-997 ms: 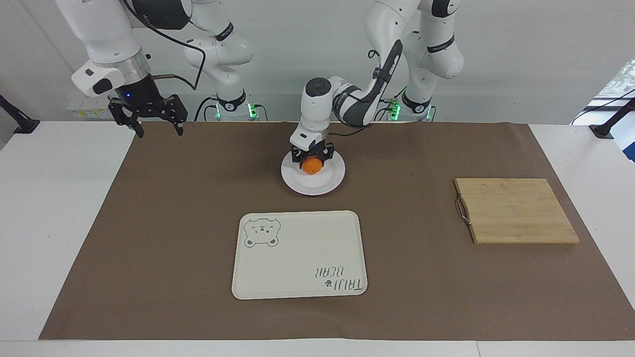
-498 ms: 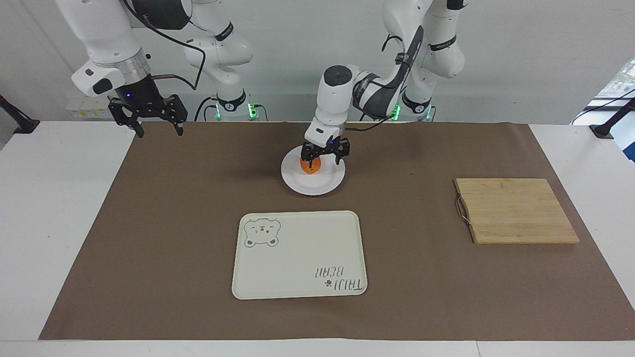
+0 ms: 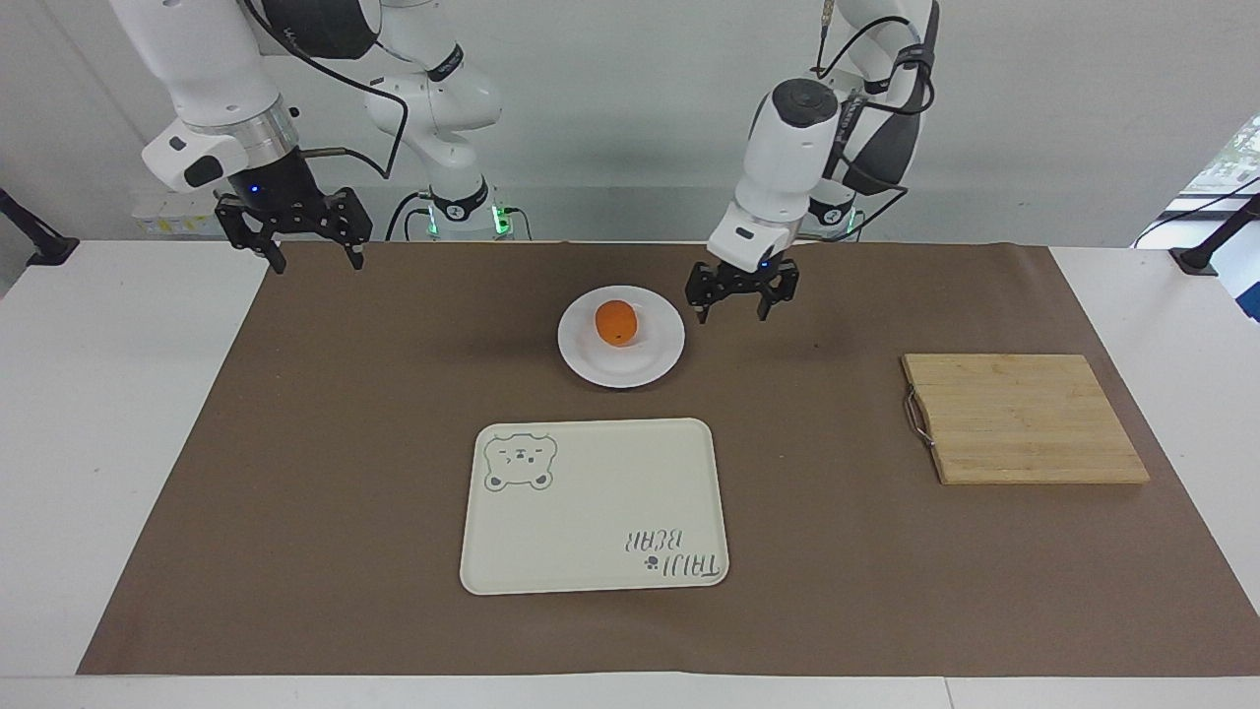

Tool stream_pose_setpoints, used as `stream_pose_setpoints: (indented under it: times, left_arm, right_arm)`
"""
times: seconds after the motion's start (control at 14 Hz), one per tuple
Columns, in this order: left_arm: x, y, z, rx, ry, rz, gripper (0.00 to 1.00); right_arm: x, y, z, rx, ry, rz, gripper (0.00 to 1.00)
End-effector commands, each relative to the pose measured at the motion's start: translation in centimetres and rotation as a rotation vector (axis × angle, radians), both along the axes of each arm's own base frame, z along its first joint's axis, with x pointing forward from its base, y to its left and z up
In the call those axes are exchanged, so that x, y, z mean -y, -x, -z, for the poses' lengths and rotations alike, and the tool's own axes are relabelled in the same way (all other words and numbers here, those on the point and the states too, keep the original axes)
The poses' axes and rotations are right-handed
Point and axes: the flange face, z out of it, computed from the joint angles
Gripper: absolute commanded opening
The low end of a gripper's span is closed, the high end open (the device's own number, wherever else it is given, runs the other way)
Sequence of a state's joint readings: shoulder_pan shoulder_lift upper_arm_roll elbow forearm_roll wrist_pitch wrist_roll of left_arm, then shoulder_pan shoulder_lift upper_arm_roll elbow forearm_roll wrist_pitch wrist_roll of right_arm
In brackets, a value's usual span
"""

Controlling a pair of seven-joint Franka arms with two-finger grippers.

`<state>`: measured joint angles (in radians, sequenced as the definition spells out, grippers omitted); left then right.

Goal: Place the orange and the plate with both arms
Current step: 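Retract the left gripper while the right gripper reaches the plate rim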

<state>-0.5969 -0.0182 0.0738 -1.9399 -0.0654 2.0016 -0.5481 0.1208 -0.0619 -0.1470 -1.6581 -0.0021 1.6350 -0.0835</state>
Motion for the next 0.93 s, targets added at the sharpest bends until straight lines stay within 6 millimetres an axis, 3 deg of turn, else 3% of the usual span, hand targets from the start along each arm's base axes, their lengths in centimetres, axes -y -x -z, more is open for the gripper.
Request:
stream_pose_setpoints:
  times: [0.0, 0.28, 0.43, 0.71, 0.85]
  left_arm:
    - [-5.4, -2.2, -2.3, -0.027, -0.011, 0.053, 1.0]
    - [-13.6, -5.3, -4.0, -0.021, 0.008, 0.066, 1.0]
    - [-16.7, -6.2, -5.3, -0.021, 0.028, 0.092, 1.0]
    - [-23.2, -6.8, -7.1, -0.033, 0.016, 0.133, 1.0]
    - [-25.2, -6.8, -9.1, -0.037, 0.013, 0.154, 1.0]
  right_arm:
    - [0.3, 0.1, -0.2, -0.012, 0.016, -0.013, 1.0]
    - [-1.2, 0.2, -0.6, -0.002, 0.015, -0.059, 1.0]
    - [-3.5, -0.1, -0.4, 0.027, -0.002, -0.086, 1.0]
    - [-6.0, 0.0, 4.6, -0.044, -0.198, -0.056, 1.0]
    - [-8.0, 0.1, 7.1, -0.063, -0.214, -0.073, 1.0]
